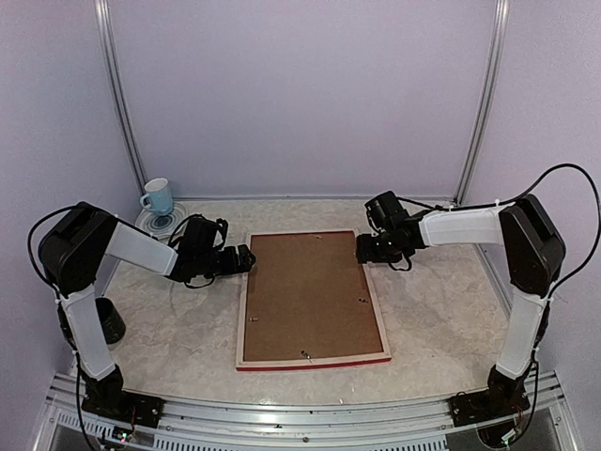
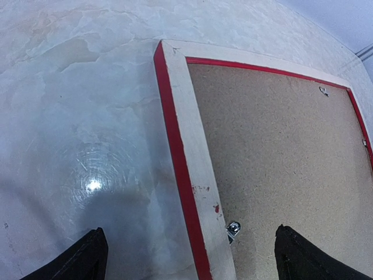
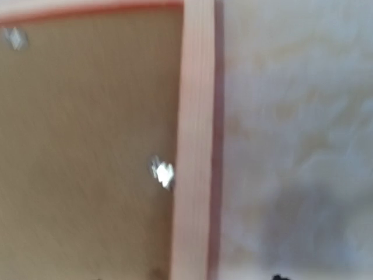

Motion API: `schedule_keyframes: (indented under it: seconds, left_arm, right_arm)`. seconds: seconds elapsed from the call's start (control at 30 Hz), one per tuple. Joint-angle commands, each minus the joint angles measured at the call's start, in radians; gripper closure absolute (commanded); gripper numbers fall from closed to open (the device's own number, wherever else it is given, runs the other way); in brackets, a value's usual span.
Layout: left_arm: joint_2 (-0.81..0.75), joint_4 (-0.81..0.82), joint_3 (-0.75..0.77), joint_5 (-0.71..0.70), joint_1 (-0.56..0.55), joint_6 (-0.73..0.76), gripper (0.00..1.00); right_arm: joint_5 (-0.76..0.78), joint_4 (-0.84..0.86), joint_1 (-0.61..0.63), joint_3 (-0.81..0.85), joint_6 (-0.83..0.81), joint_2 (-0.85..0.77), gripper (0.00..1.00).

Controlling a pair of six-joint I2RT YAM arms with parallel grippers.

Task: Put the photo into the frame
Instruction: Press the fastener onto the backboard.

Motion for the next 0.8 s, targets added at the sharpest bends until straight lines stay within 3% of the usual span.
schedule_keyframes:
  seconds: [0.0,0.4,0.77]
  left_arm:
    - [0.034,-0.178,-0.026,-0.041,0.01,0.003,0.01]
    - [0.054,-0.232,-0.001,-0.091,0.006,0.037,0.02]
    - [-0.035,-0.279,-0.05,-0.134,-0.068,0.005,0.01]
  right_arm:
    - [-0.051,0.028,-0.006,-0.053,-0.034,-0.029,0.38]
    - [-0.061,0.029,-0.006,-0.104,-0.08,-0.053,0.38]
    - [-0.148,0.044,-0.002,-0.152,-0.087,-0.097,0.36]
